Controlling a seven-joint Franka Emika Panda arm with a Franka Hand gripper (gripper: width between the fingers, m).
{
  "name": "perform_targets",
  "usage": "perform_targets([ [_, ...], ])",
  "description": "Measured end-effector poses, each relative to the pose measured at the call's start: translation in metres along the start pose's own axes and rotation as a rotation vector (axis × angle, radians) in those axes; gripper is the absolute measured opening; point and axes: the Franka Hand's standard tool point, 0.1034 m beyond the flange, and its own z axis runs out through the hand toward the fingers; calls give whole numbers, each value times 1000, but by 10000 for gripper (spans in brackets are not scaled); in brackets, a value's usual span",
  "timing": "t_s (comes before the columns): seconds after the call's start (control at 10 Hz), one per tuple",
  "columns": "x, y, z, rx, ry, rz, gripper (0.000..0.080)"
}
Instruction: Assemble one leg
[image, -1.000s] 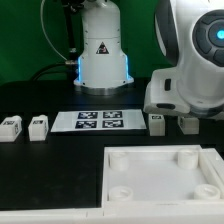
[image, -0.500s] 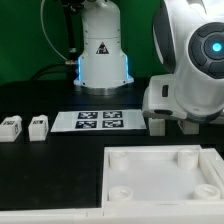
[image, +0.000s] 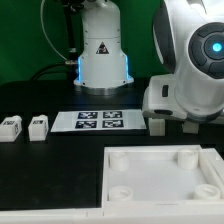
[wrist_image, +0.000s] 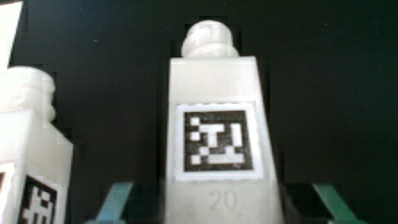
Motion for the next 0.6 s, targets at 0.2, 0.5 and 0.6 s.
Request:
perform_targets([
  [0.2, 0, 0, 0, 0, 0, 0, 290],
  [0.5, 0, 0, 0, 0, 1, 0, 290],
  [0.6, -2, 2, -8, -8, 4, -4, 290],
])
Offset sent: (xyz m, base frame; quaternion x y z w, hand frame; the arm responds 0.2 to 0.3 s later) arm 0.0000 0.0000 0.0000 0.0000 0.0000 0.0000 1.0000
